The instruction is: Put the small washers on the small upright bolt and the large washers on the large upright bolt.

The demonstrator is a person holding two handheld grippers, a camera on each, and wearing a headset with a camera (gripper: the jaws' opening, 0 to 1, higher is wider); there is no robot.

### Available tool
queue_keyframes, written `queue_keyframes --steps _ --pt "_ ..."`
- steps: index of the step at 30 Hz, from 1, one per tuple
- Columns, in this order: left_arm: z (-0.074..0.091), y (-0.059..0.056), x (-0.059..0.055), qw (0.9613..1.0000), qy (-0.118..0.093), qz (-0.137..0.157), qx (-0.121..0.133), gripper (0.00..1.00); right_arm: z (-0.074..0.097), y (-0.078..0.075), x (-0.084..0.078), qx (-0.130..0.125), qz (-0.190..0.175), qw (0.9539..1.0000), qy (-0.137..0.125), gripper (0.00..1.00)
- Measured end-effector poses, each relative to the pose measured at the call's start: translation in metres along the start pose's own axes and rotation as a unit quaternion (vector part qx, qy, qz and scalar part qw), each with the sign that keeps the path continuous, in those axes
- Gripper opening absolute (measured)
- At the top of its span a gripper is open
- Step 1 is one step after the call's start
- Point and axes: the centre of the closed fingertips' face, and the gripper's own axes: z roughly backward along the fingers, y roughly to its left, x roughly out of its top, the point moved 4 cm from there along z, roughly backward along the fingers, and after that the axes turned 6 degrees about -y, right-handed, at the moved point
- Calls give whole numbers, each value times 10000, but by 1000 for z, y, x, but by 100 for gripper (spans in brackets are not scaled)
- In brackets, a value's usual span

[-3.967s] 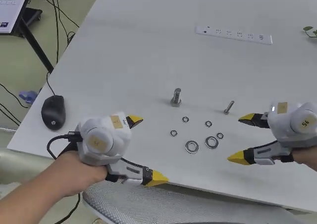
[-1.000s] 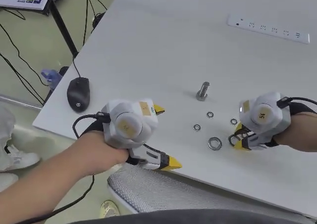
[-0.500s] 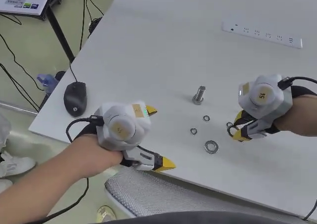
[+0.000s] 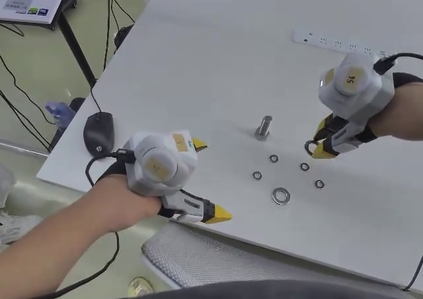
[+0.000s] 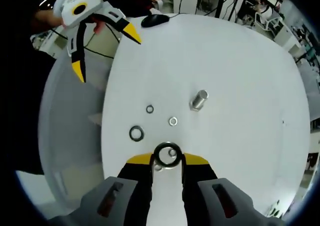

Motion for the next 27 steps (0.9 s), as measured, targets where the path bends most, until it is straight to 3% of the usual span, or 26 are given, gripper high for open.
queue_keyframes --steps 4,8,27 --pt "1 2 -1 10000 -20 32 31 83 4 -9 5 8 -4 10000 26 21" --pt "2 4 -1 9999 -66 78 60 84 1 -27 9 26 -1 10000 39 21" --pt "7 9 -7 9999 -40 88 42 83 -20 -50 49 -103 2 9999 0 21"
